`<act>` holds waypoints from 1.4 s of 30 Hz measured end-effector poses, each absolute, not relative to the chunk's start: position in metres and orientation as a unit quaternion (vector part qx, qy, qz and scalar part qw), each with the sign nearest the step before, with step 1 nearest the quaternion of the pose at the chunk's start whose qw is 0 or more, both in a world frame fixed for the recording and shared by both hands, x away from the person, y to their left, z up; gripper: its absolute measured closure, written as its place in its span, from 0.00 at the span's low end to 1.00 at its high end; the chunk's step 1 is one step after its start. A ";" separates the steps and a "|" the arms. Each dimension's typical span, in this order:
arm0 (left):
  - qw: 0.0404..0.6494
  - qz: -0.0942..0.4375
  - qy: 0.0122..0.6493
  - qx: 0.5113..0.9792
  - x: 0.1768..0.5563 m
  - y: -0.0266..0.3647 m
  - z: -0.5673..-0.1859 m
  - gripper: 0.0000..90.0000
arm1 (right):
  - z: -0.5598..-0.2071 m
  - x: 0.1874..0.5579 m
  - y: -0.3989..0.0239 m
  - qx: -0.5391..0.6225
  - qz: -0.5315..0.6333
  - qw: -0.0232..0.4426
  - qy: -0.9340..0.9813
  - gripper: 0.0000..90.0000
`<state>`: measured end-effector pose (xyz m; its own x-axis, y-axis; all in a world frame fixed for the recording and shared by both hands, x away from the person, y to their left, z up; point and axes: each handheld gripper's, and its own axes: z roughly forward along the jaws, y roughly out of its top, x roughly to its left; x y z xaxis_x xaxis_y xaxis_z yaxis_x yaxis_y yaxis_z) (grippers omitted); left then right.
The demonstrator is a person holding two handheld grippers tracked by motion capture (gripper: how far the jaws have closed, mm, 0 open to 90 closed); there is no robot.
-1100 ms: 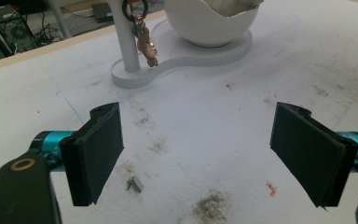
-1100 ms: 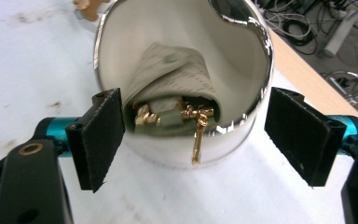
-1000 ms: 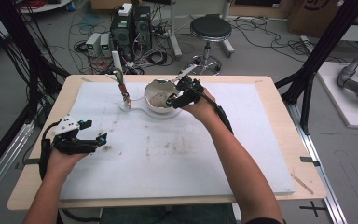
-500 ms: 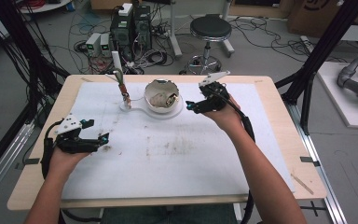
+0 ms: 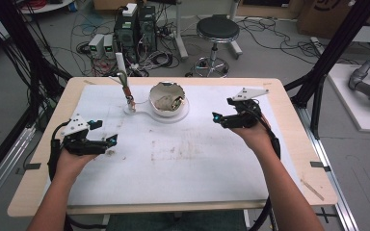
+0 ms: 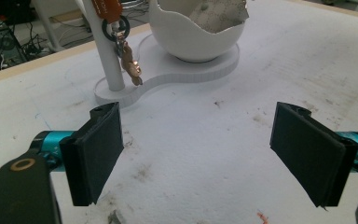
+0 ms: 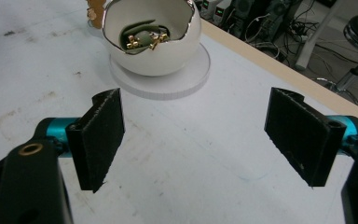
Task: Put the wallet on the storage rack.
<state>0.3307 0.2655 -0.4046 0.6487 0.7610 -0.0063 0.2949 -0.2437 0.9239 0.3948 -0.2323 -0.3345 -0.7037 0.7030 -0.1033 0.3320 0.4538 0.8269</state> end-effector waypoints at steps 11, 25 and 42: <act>0.512 0.225 0.353 0.750 0.333 0.265 -0.409 0.19 | -0.356 0.376 -0.262 0.330 0.444 0.225 0.802 0.23; 0.513 0.219 0.352 0.752 0.334 0.261 -0.413 0.19 | -0.395 0.366 -0.283 0.370 0.451 0.223 0.781 0.23; 0.515 0.219 0.353 0.750 0.336 0.257 -0.413 0.19 | -0.416 0.366 -0.305 0.401 0.432 0.223 0.777 0.23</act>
<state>0.3362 0.2574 -0.4133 0.6555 0.7543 -0.0350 0.3036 -0.2209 0.9269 0.3655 -0.3055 -0.4159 -0.5795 0.8150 -0.0005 0.4297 0.3060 0.8495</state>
